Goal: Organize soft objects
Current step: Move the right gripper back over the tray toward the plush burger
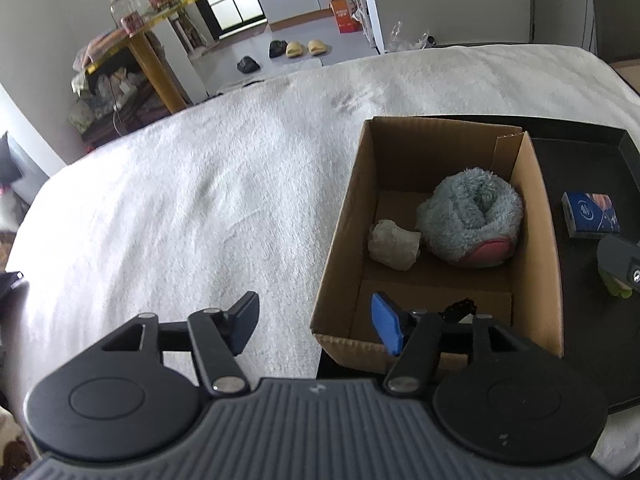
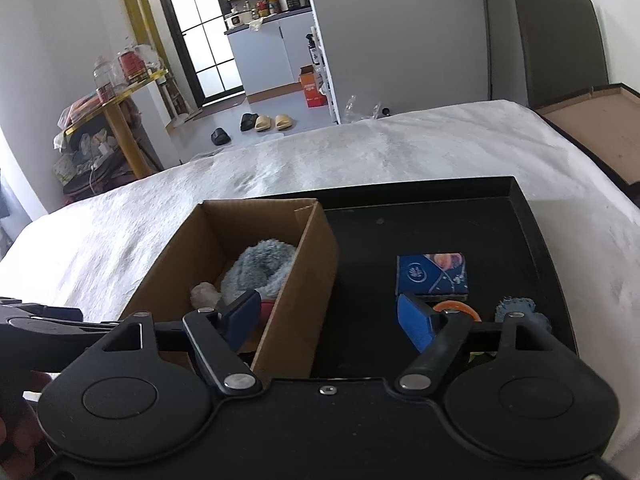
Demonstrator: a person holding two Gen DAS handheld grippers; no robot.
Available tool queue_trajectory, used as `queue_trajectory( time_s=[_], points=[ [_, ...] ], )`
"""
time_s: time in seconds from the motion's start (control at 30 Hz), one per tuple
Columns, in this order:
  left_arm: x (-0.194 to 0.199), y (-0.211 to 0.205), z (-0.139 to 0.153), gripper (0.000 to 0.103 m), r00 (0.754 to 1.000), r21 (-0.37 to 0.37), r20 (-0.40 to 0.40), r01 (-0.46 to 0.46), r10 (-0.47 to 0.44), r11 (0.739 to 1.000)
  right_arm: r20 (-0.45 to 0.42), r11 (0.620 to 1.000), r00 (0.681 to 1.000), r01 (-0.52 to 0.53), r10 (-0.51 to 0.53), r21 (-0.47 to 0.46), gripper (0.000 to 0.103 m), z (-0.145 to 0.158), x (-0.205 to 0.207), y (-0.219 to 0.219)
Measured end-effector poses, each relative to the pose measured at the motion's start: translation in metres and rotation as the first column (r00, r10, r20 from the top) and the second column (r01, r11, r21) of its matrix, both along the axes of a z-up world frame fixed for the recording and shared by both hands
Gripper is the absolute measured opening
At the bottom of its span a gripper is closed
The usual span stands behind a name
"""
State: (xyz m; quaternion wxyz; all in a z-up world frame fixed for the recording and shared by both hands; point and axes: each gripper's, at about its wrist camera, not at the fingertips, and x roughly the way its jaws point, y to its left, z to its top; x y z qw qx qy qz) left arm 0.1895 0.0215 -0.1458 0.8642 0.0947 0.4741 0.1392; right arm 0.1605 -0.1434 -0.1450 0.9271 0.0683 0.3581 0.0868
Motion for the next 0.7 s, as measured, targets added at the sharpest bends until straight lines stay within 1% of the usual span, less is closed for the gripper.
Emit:
queue_trajectory(
  time_s=[0.23, 0.5, 0.7],
  points=[
    [-0.001, -0.011, 0.003, 0.065, 1.000, 0.057, 0.015, 0.017, -0.018, 0.998, 0.009, 0.999, 0.999, 0.044, -0.044, 0.016, 0.078, -0.007, -0.003, -0.020],
    [-0.003, -0.022, 0.004, 0.067, 0.999, 0.114, 0.032, 0.031, -0.035, 0.993, 0.006, 0.995, 0.996, 0.094, -0.094, 0.023, 0.078, -0.020, -0.001, -0.043],
    [-0.002, -0.032, 0.000, 0.067, 0.999, 0.170, 0.018, 0.046, -0.050, 0.984, -0.008, 0.991, 0.992, 0.127, -0.127, 0.033, 0.078, -0.033, 0.001, -0.060]
  ],
)
